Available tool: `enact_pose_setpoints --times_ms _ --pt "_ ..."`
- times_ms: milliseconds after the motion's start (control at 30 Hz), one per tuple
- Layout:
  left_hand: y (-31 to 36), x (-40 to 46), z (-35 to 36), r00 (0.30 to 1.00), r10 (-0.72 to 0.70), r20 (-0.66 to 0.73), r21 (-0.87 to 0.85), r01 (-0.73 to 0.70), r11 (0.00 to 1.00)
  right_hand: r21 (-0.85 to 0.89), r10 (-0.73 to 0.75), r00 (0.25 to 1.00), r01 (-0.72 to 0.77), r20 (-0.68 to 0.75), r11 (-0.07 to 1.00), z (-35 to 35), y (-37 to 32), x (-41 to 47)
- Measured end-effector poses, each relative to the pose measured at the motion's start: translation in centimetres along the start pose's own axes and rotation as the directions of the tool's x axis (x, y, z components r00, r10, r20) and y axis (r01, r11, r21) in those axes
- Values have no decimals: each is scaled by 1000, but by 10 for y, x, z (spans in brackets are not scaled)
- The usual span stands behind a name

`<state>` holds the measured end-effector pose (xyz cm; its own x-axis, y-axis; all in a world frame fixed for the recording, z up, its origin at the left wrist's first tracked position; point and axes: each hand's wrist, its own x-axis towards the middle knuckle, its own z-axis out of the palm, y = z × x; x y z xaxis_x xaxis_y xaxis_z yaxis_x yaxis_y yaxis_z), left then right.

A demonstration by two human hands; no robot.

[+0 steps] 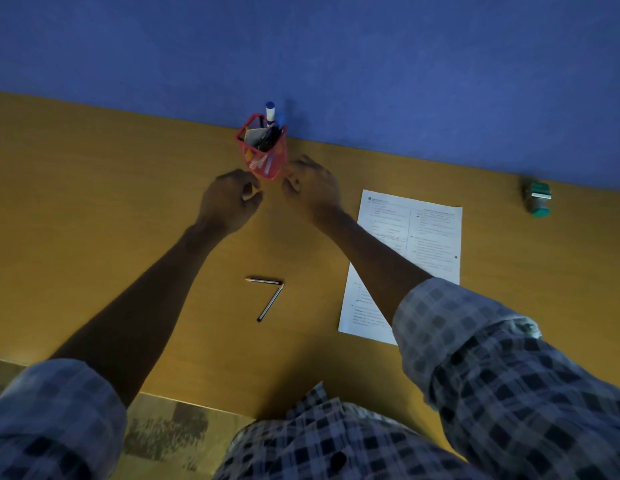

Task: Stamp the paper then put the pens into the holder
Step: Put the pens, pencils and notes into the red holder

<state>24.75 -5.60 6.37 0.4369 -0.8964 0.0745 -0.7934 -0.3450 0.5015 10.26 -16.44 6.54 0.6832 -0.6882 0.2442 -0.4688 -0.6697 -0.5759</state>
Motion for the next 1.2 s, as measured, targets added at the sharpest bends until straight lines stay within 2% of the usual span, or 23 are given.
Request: enact_pose_setpoints --times_ms 233,367,500,967,1067,1200 --pt "-13 -43 15 950 -32 312 -46 49 998 9 71 963 -76 260 997 10 6 -41" --pt "-24 -63 19 928 -64 368 -63 93 994 17 40 914 -51 403 999 13 10 -64" --pt "-30 -86 24 926 -94 367 -59 124 991 47 -30 878 8 477 999 16 6 -89" --pt "-25 -121 35 954 -35 297 18 31 999 24 -266 822 294 503 955 31 -3 -134" --pt "-24 -120 33 954 -53 295 35 44 998 46 -323 823 342 468 938 33 0 -136" --pt "-24 -113 25 950 -76 304 -38 92 995 77 -368 820 373 439 924 33 6 -136"
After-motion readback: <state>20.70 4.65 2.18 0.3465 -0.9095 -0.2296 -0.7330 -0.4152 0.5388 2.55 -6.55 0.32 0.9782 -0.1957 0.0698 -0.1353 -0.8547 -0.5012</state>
